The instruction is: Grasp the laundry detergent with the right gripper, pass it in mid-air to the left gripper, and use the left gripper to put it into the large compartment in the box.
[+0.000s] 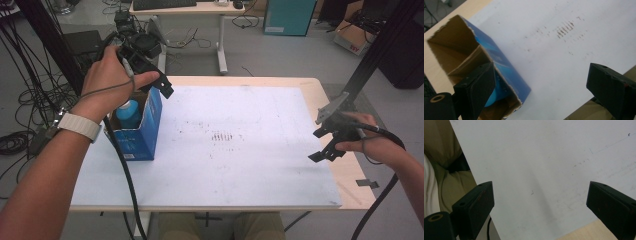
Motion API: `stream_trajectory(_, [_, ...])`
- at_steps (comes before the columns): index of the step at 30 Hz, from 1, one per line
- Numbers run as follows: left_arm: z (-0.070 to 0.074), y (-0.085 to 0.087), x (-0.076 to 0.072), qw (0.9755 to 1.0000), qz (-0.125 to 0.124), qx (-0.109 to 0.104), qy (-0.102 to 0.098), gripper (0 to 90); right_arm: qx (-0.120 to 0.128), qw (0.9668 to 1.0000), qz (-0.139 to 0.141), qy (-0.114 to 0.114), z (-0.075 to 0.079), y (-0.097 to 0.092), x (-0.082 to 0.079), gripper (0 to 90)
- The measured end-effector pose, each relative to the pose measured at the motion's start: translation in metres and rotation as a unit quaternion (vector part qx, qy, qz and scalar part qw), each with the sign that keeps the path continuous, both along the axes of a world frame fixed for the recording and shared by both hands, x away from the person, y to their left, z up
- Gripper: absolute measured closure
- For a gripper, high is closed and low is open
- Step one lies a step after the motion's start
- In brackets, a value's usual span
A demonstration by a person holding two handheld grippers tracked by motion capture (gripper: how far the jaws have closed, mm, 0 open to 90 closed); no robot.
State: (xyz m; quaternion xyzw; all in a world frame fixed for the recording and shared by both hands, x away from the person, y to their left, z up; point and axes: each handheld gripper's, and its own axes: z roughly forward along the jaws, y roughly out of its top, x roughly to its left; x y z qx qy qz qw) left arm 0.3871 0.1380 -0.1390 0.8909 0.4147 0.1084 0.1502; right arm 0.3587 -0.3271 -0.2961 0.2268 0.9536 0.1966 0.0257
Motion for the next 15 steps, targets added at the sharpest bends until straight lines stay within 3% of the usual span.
stream_trajectory(2, [-0.004,-0.004,-0.001,0.9997,-0.023,0.001,0.001,9.2,0.001,1.0,-0.001,0.001,0.0,0.001,-0.001,7.7])
stream_trajectory(6, [-0.013,-0.013,-0.005,0.9989,-0.04,-0.023,-0.005,9.2,0.003,1.0,0.0,0.0,0.001,0.002,-0.002,7.7])
stream_trajectory(7, [-0.013,-0.014,-0.005,0.9976,-0.068,-0.008,0.001,9.1,0.001,1.0,0.0,0.003,0.001,0.002,-0.002,7.7])
stream_trajectory(10, [-0.02,-0.023,-0.008,0.9956,-0.093,-0.011,0.004,9.2,0.004,1.0,0.003,0.001,0.003,0.004,-0.002,7.7])
stream_trajectory(14, [-0.028,-0.033,-0.011,0.9917,-0.127,0.005,0.02,9.1,0.009,1.0,-0.001,-0.001,0.004,0.004,-0.002,7.7])
stream_trajectory(15, [-0.032,-0.037,-0.013,0.9898,-0.14,0.008,0.024,9.1,0.01,0.9999,-0.001,-0.001,0.004,0.004,-0.002,7.7])
